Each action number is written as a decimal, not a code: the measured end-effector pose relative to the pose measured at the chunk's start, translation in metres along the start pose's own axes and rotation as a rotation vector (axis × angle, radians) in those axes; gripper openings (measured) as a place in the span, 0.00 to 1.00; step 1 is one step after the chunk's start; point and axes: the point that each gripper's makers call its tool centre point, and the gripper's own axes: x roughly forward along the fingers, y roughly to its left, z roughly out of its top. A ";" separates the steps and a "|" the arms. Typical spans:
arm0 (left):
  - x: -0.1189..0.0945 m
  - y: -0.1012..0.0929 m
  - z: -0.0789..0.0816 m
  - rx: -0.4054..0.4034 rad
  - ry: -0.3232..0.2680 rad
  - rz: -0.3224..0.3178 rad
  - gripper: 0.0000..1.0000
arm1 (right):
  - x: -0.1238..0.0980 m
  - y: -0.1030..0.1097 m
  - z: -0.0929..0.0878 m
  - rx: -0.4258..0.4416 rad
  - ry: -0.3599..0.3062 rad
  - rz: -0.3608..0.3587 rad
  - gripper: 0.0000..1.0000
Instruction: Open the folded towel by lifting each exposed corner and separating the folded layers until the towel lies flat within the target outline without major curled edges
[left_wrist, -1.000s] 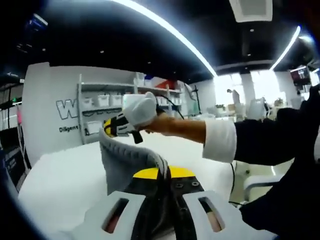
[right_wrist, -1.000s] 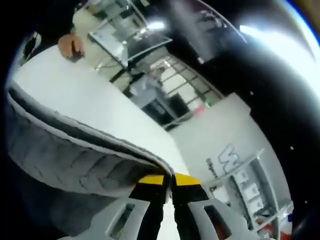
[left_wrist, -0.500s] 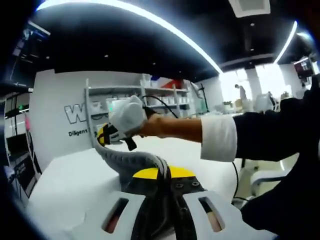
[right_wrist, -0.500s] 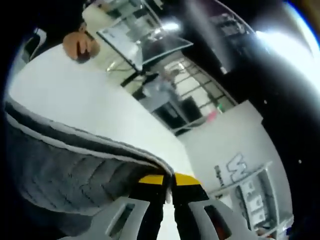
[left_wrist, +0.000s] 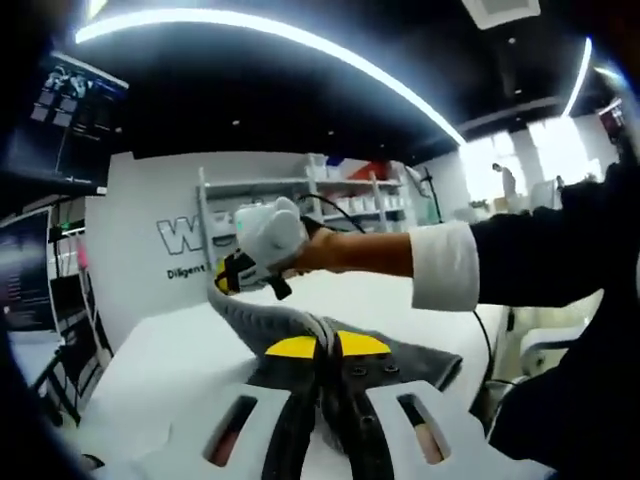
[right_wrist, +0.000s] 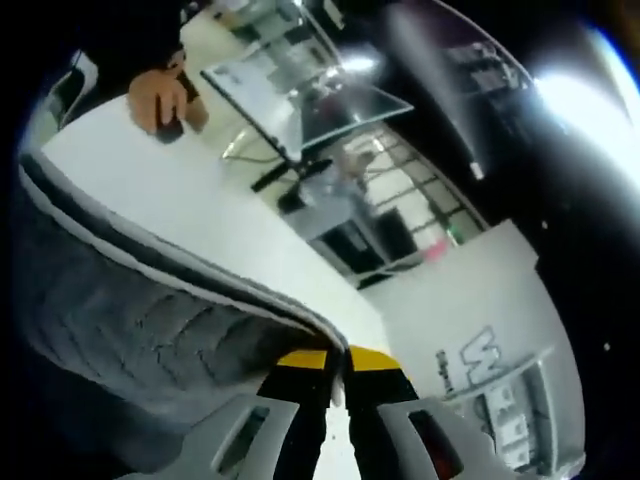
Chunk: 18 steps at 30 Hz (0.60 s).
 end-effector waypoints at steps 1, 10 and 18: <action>-0.003 0.002 0.000 -0.008 -0.002 0.005 0.04 | 0.003 0.002 0.005 -0.007 -0.006 0.004 0.00; -0.020 0.018 -0.013 0.018 0.024 0.049 0.04 | 0.027 0.005 0.028 -0.022 -0.018 0.017 0.00; -0.038 0.045 -0.029 0.022 0.052 0.126 0.04 | 0.046 0.012 0.032 -0.031 -0.015 0.047 0.00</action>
